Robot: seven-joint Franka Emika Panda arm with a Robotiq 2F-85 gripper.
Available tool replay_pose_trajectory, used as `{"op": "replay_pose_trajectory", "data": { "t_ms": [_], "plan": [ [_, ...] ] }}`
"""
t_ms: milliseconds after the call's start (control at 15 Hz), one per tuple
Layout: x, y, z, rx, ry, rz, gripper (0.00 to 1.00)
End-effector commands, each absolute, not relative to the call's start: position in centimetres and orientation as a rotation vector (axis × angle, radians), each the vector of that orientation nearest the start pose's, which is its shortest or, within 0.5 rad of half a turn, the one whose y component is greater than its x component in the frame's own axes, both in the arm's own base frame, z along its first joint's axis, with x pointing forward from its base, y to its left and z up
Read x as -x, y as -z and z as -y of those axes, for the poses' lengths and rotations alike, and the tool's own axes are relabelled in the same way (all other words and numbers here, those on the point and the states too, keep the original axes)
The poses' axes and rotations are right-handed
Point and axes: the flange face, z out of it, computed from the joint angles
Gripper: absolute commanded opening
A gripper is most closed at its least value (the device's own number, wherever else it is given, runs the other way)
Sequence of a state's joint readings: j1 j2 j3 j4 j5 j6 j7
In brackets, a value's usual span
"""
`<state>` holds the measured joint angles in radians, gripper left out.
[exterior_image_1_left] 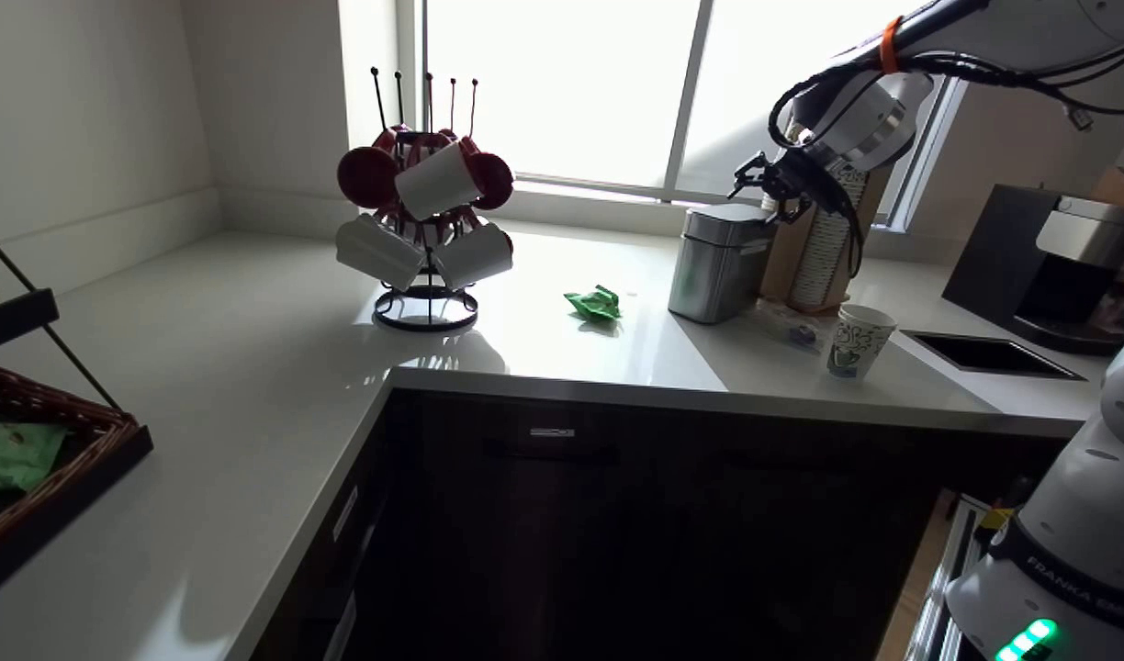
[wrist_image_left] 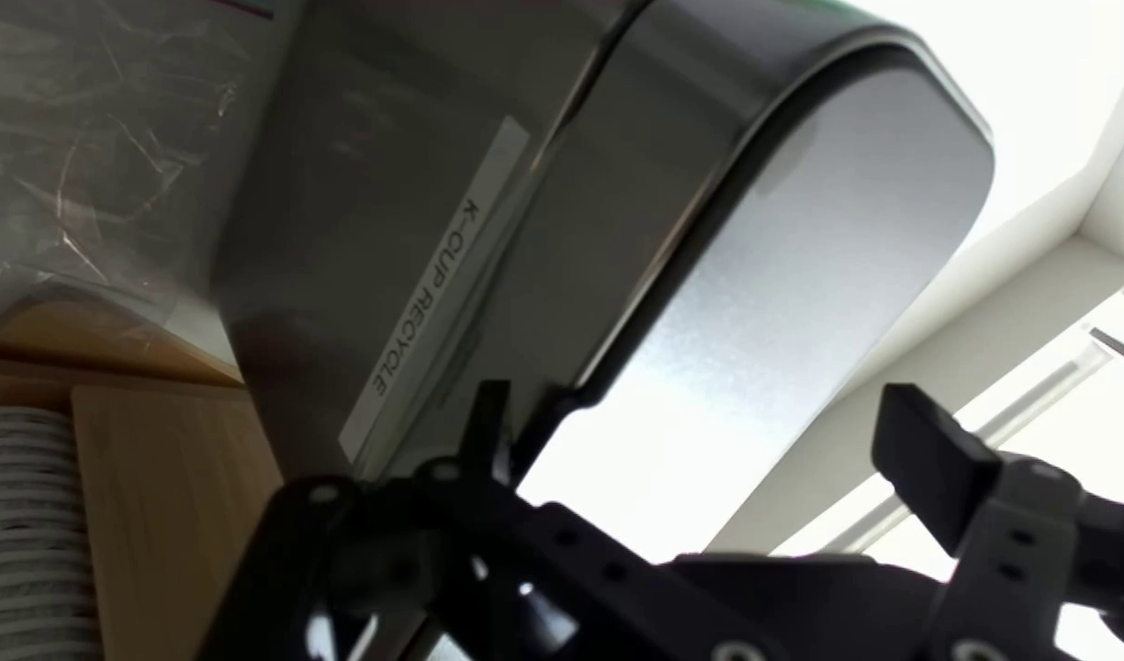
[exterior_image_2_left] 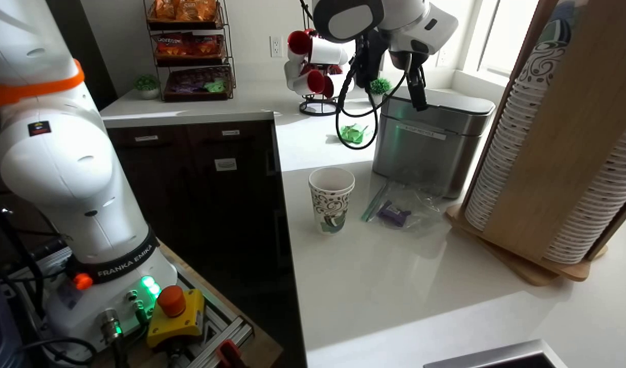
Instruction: Open the silver bin then pour the packet out of the stacked coffee cups.
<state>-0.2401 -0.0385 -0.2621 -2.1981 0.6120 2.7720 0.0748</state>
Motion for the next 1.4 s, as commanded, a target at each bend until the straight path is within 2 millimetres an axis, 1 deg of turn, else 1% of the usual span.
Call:
{"op": "replay_pose_trajectory", "data": {
  "t_ms": [0,333,667,1000,1333],
  "plan": [
    [-48.1,-47.1,29.5,2.317,0.991,-1.395,1.00],
    [-47.7,-47.8,29.7,2.308,1.011,-1.385,1.00],
    [-47.8,-49.4,29.9,2.298,1.070,-1.375,1.00],
    [-49.0,-50.8,29.8,2.290,1.138,-1.360,1.00],
    [-50.4,-50.7,28.7,2.315,1.152,-1.316,1.00]
  ]
}}
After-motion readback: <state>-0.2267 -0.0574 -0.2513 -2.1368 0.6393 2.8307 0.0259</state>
